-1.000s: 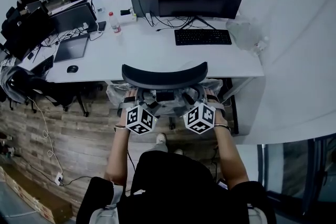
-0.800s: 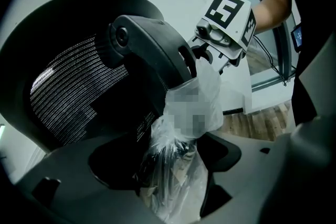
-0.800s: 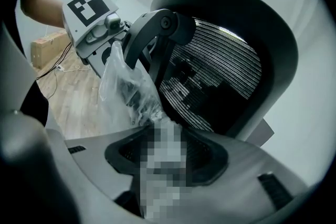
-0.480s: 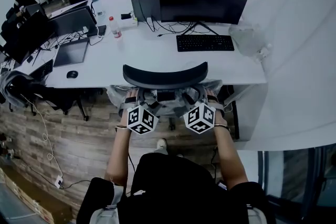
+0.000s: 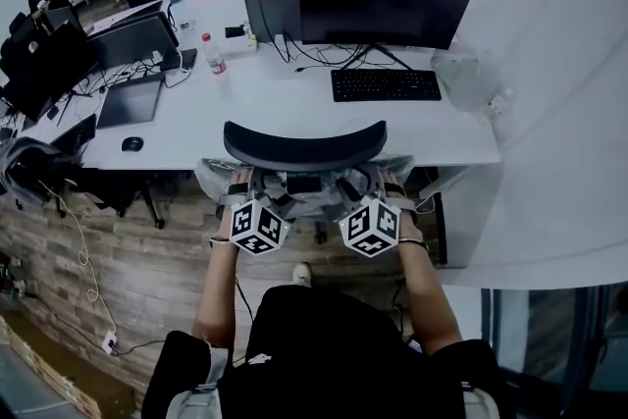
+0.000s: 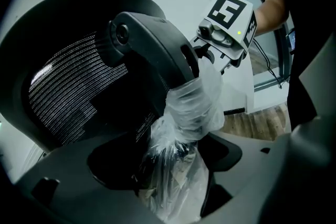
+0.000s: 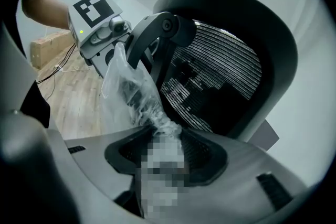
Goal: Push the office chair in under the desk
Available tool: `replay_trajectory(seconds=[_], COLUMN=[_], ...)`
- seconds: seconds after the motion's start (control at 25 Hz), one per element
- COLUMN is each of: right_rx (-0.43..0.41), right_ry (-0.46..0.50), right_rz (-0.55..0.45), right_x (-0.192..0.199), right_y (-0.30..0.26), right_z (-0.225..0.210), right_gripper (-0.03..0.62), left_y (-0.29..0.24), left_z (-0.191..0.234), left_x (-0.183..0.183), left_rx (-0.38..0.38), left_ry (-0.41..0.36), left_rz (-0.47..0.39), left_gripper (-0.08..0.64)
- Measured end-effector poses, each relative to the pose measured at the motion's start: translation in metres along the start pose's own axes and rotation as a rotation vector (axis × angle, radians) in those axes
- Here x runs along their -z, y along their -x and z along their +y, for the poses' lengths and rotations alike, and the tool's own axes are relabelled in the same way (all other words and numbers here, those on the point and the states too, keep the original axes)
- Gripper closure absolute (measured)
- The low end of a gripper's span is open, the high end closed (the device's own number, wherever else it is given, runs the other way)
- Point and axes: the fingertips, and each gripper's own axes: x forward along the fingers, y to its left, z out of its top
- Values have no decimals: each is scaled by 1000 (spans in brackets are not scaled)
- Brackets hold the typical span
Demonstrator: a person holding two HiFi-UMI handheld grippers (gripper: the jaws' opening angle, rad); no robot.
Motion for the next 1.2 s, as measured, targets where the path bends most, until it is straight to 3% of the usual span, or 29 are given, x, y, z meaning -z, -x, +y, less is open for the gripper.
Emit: replay_trajectory(seconds=[0.68,1.2], right_rx=[33,84], right_ry=[7,-21], right_rz=[-31,-41], right_x=[0,-1], right_y=[3,29], right_z=[2,4], right_gripper=[403,432], left_y=[5,28], left_z=[-1,-14], left_x=[-3,-1], left_rx=[-23,-78], left_ry=[25,64], left_rz=[-23,54], left_gripper=[193,195])
